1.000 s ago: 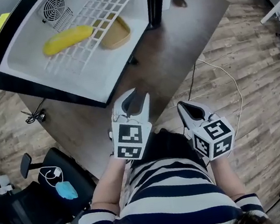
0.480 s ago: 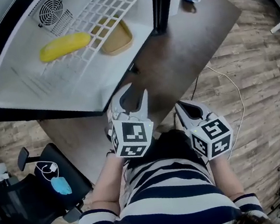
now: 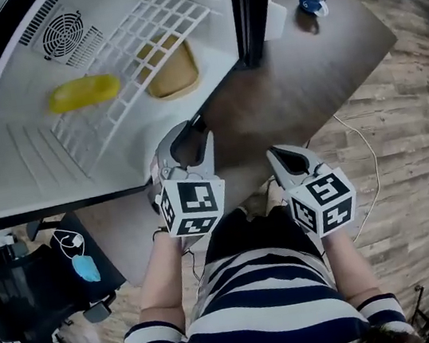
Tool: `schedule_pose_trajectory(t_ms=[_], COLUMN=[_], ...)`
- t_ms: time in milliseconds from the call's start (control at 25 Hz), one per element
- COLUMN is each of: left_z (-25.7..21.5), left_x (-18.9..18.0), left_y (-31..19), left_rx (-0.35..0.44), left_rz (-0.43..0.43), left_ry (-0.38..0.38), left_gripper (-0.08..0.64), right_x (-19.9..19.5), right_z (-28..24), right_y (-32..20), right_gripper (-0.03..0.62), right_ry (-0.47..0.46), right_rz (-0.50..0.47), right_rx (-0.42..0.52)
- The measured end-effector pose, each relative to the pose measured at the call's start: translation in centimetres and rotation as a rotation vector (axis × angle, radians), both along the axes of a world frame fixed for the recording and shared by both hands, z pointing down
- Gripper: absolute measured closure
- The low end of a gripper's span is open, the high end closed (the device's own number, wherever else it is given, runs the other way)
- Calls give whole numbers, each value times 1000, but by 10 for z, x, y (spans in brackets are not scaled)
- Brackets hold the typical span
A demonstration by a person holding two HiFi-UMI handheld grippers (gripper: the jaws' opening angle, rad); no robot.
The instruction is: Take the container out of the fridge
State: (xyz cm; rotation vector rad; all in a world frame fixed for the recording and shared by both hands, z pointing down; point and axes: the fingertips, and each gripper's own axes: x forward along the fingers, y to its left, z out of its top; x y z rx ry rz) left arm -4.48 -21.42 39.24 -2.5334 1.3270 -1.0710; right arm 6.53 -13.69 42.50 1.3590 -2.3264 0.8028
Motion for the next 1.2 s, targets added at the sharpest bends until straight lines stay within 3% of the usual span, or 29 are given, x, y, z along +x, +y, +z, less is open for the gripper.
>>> schedule_pose_trajectory(t_ms=[600, 920, 1200], left_z=[11, 17, 33], left_x=[-12, -17, -19], left_y=[-52, -77, -91], left_rx=[46, 109, 71], left_rz=[-91, -48, -2], left_ry=[-194, -359, -437], left_gripper=[560, 560, 560], right_x=[-4, -26, -26], right_z=[33, 43, 54], right_y=[-52, -60, -62], right_gripper=[595, 595, 595], right_ry=[-67, -70, -86], right_rz=[-187, -292, -322], right_rx=[-41, -34, -42])
